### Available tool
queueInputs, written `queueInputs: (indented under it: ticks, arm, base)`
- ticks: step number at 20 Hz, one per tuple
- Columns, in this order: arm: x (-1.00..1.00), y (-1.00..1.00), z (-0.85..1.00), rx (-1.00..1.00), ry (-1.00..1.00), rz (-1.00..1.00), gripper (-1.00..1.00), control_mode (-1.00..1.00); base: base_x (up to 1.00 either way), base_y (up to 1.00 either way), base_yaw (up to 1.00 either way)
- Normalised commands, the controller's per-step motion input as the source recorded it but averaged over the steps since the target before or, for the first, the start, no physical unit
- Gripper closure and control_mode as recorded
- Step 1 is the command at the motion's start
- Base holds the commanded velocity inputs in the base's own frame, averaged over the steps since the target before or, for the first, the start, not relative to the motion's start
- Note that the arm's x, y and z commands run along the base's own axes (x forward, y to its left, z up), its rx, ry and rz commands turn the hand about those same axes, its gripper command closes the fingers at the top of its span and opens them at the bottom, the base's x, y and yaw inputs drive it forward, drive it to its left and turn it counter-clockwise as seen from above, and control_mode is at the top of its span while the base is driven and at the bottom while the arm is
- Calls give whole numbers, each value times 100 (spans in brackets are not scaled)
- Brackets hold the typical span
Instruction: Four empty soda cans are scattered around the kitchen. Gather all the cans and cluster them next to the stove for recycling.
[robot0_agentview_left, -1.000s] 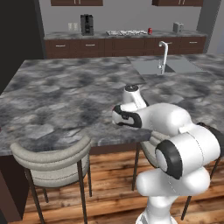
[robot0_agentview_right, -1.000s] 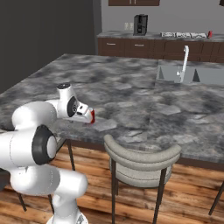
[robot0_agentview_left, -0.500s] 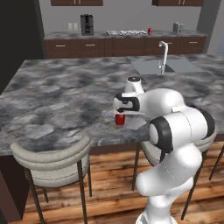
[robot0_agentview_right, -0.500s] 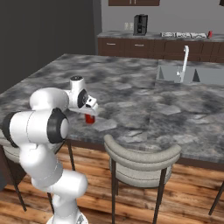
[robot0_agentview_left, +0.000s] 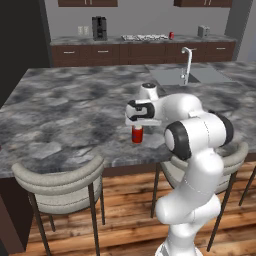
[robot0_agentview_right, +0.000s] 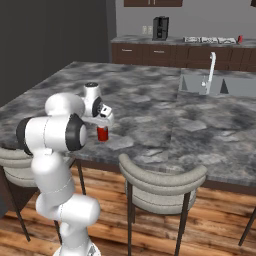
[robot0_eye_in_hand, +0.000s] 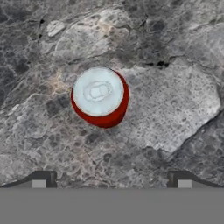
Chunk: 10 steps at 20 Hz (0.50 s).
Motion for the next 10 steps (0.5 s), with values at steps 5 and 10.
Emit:
queueInputs:
  ticks: [5, 10]
  arm:
    - [51, 0, -13, -2, -2, 2, -100, -100]
    - [40, 0, -20, 0, 0, 4, -100, -100]
  base:
    - [0, 0, 0]
    - [0, 0, 0]
